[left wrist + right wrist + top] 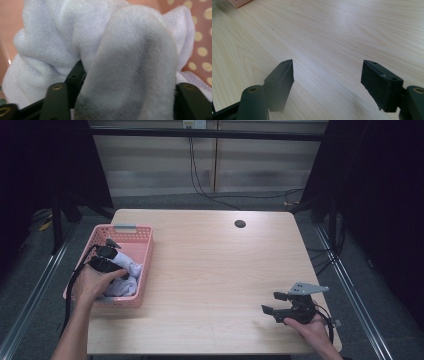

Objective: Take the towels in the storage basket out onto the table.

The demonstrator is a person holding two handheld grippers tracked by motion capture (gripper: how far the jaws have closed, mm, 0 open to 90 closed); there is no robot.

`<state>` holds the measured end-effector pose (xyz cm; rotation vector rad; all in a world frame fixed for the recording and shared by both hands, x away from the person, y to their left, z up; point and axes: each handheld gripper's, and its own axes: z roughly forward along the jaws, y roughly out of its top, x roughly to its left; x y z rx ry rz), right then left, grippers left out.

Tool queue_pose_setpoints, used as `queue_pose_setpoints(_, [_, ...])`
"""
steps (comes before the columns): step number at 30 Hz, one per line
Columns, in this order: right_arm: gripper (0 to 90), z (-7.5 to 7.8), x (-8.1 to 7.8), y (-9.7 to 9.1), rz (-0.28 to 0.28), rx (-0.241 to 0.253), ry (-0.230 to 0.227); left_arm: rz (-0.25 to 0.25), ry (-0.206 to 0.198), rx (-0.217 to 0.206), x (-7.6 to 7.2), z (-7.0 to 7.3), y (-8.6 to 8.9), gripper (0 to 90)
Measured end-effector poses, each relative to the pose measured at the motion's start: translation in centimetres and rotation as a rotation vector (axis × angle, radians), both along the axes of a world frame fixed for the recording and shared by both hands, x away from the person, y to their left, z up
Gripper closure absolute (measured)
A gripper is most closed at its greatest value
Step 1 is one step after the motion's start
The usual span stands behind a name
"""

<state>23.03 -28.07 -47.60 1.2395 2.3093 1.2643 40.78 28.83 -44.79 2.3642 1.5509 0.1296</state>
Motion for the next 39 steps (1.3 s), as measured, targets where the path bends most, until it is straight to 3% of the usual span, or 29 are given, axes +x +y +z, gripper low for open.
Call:
queue_pose_setpoints(5, [26.7, 0.0, 0.1, -0.1, -0.011, -0.002, -0.003, -0.007, -0.006, -0.051, -0.1, 0.3, 0.8, 51.7])
queue_pose_setpoints(14, [26.7, 0.1, 0.0, -0.1, -0.021, -0.003, -0.002, 0.005, -0.008, -0.112, -0.1, 1.2, 2.0, 53.7])
queue_pose_setpoints(20, [26.9, 0.2, -0.1, -0.2, -0.022, 0.007, -0.002, 0.025, -0.055, -0.163, -0.5, 2.3, 2.9, 53.7])
queue_pose_setpoints(22, [26.9, 0.2, 0.0, -0.2, -0.023, 0.007, -0.001, -0.001, -0.072, -0.18, -0.7, 2.7, 3.3, 53.6])
queue_pose_setpoints(26, [26.9, 0.2, 0.0, -0.2, -0.021, 0.008, -0.001, 0.023, -0.114, -0.222, -1.0, 3.5, 4.0, 53.6])
queue_pose_setpoints(30, [26.9, 0.2, 0.0, -0.2, -0.019, 0.009, -0.003, 0.024, -0.121, -0.239, -1.2, 3.9, 4.4, 53.5])
queue_pose_setpoints(34, [26.9, 0.2, 0.0, -0.2, -0.015, 0.018, 0.001, 0.03, -0.159, -0.283, -1.5, 4.8, 4.9, 53.4])
queue_pose_setpoints(35, [26.9, 0.2, 0.0, -0.2, -0.012, 0.016, -0.002, 0.053, -0.178, -0.306, -1.6, 4.9, 4.8, 53.4])
queue_pose_setpoints(37, [26.9, 0.2, 0.0, -0.2, -0.01, 0.018, -0.003, 0.03, -0.182, -0.296, -1.7, 5.2, 5.0, 53.4])
queue_pose_setpoints(38, [26.9, 0.2, 0.0, -0.2, -0.011, 0.017, -0.002, 0.054, -0.201, -0.312, -1.8, 5.5, 4.9, 53.3])
queue_pose_setpoints(39, [26.9, 0.2, 0.0, -0.2, -0.011, 0.016, -0.001, 0.029, -0.195, -0.3, -1.8, 5.7, 5.0, 53.4])
